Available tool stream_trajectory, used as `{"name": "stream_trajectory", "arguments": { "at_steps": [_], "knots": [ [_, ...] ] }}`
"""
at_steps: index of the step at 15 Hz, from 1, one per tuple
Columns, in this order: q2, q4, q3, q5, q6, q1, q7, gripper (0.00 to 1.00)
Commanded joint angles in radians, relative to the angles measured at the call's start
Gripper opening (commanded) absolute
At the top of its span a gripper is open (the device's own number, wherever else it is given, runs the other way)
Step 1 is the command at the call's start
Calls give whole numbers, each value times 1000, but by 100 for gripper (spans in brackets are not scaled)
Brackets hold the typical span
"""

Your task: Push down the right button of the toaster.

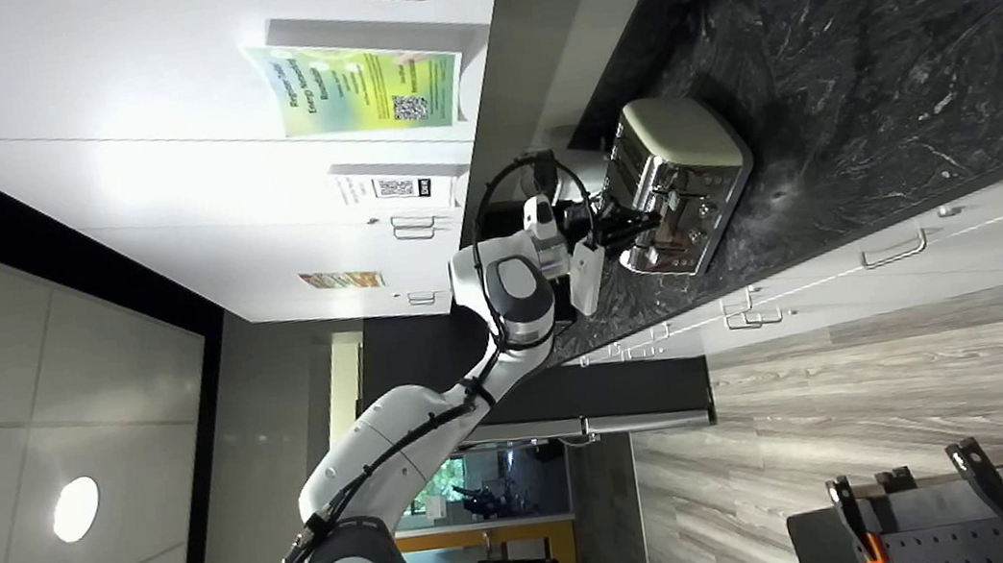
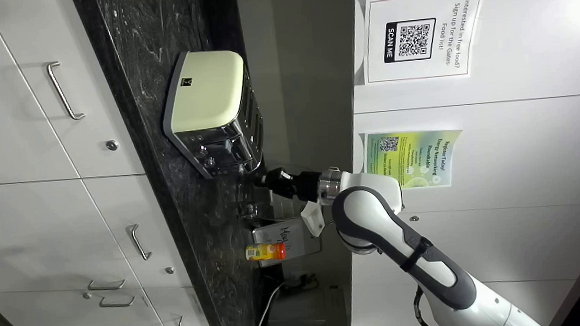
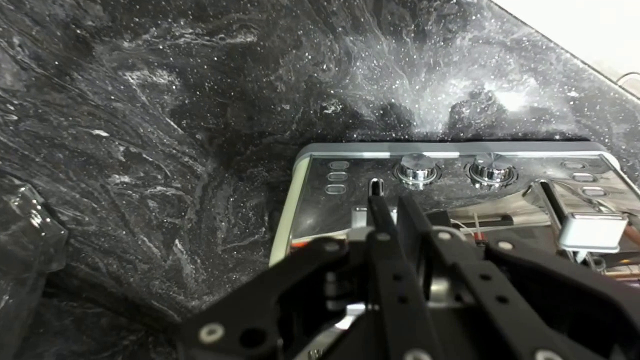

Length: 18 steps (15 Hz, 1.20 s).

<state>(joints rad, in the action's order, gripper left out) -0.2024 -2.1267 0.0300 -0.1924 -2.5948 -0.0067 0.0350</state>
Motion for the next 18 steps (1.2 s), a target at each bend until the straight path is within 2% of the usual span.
{"name": "stream_trajectory", "arguments": {
  "at_steps": [1,9,18],
  "knots": [
    [-42,28,-15,9,-53,11,-3,0],
    [-109,54,-15,30,-117,7,9,0],
    [-182,114,-13,53,-103,2,15,0]
  ]
}}
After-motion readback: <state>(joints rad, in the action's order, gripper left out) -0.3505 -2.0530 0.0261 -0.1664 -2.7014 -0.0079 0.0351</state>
